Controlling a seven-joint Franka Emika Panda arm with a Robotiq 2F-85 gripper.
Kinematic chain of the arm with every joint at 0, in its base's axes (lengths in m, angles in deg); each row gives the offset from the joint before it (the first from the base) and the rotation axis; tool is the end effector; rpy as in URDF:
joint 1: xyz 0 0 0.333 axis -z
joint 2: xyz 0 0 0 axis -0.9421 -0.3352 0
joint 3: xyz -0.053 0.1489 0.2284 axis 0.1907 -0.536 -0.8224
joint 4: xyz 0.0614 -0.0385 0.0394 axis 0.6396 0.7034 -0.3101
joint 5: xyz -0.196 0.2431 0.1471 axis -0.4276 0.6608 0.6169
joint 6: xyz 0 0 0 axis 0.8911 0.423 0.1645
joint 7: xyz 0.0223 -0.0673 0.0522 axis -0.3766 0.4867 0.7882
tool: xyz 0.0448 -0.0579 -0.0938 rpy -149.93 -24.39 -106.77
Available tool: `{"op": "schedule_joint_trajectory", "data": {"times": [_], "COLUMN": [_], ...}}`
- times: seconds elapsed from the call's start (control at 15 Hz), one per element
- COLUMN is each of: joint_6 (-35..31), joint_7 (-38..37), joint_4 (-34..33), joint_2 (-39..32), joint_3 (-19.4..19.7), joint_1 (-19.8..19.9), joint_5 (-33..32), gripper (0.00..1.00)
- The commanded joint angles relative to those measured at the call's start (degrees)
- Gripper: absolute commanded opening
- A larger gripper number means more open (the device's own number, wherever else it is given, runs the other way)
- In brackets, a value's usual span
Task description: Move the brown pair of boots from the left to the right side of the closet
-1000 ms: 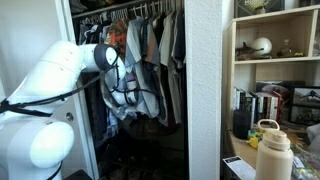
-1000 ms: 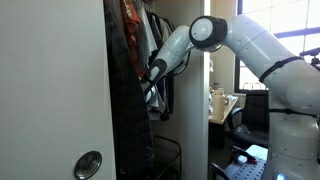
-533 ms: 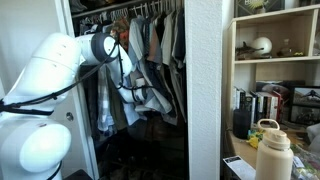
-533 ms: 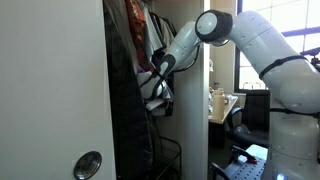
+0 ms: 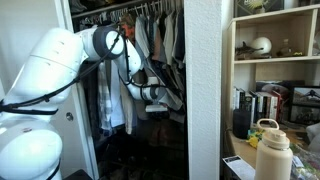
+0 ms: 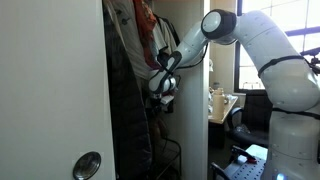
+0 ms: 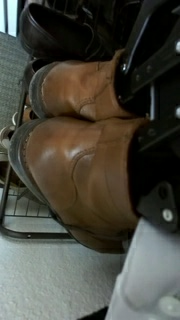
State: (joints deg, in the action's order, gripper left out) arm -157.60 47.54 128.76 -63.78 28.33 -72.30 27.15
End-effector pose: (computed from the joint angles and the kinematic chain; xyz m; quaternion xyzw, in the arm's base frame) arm 0.5855 0.0655 0.2293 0.9703 0.2364 0.0417 0.0282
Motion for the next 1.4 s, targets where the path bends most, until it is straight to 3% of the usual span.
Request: {"op": "schedule_joint_trajectory", "data": {"times": [0.0,0.6,0.93,1.33], "joint_6": [4.1,3.9,3.7,-1.7], "joint_7": [8.5,21.0,22.5,20.6], "joint_4": [1.2,-0.4,-4.3,-8.8], "joint_2": [2.9,-3.1,-7.1,-13.3], "joint_3": [-3.1,-4.1,-3.1,-2.5], "joint_1": [3.4,8.0,9.2,8.1], "joint_5": [2.9,3.2,2.6,1.2], "gripper": [0.03,0.03,0.03,0.03]}}
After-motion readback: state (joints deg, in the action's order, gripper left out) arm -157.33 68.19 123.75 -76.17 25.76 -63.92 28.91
